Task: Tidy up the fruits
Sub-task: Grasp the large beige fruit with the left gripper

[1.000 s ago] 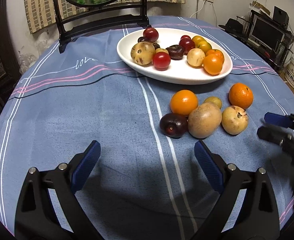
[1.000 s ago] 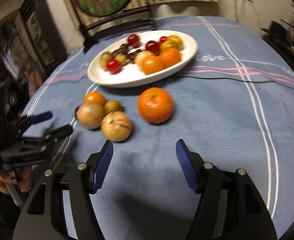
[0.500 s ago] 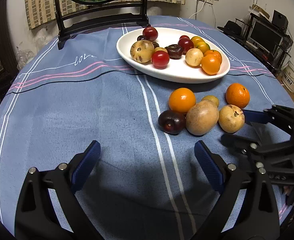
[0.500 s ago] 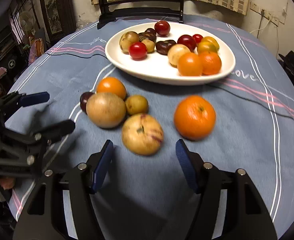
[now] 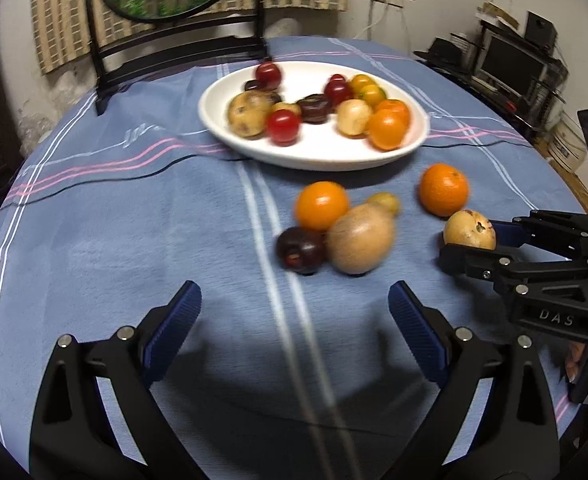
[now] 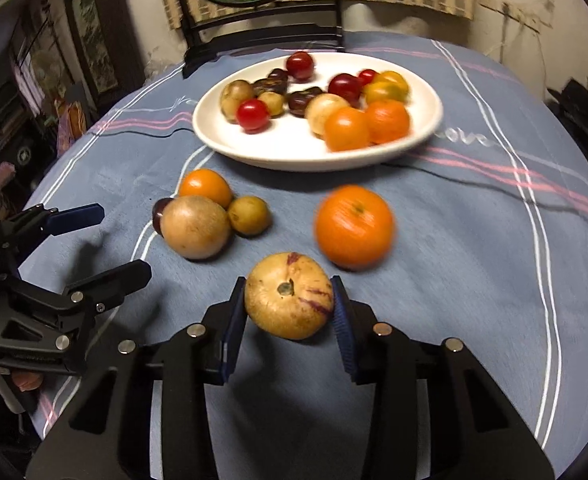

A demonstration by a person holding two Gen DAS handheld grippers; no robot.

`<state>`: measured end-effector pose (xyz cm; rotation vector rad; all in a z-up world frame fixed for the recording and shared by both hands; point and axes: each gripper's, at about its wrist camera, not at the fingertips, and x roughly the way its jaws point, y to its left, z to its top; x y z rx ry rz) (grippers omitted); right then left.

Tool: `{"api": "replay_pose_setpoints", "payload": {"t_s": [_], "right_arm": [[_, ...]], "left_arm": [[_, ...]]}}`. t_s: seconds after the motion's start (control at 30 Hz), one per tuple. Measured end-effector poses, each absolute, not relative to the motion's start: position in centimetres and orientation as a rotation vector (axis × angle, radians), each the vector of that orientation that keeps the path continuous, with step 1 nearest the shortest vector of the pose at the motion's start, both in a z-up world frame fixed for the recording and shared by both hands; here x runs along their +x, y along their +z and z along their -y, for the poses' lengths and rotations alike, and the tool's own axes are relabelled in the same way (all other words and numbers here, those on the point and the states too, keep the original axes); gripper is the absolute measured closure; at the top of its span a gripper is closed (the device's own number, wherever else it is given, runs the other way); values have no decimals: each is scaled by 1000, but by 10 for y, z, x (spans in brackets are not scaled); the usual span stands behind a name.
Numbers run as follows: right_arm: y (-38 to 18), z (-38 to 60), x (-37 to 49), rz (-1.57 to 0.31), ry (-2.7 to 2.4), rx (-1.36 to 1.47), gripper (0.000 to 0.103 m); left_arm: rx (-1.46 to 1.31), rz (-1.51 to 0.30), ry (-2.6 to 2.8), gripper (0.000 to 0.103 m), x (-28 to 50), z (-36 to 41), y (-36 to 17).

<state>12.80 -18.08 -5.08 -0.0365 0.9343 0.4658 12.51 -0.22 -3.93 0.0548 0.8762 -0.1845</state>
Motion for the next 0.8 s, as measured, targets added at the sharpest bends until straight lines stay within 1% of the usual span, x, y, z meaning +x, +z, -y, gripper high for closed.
{"api": "replay_pose_setpoints", "payload": {"t_s": [0.23,0.3,0.37,0.4,0.43,0.47,0.5,0.53,0.57,0.8], "right_arm": [[-50,214,117,-930,447,36,62],[-49,220,115,-928,449,49,62],[-50,223,113,-928,452,58,62],[-51,225,113,-929,454,64,62],[-51,226,113,-930,454,67,62],[-52,227,113,-930,453,70,62],[-52,228,113,-929,454,74,62],[-52,229,113,-928,457,79,62],[-53,230,113,-929,459,83,62],[-52,230,113,-929,463,87,62]], "left_arm": [[127,-865,-272,8,135,41,-38],[140,-855,-281,11,137,49,-37],[150,-858,-292,25,140,55,-37],[141,-870,-298,28,143,57,-38],[140,-865,-288,32,145,56,-38],[141,-861,-275,39,147,56,-38],[145,-857,-260,42,149,54,-39],[146,-856,-251,48,151,52,-39],[144,-857,-247,51,153,51,-39],[249,-843,-227,51,157,62,-46]]}}
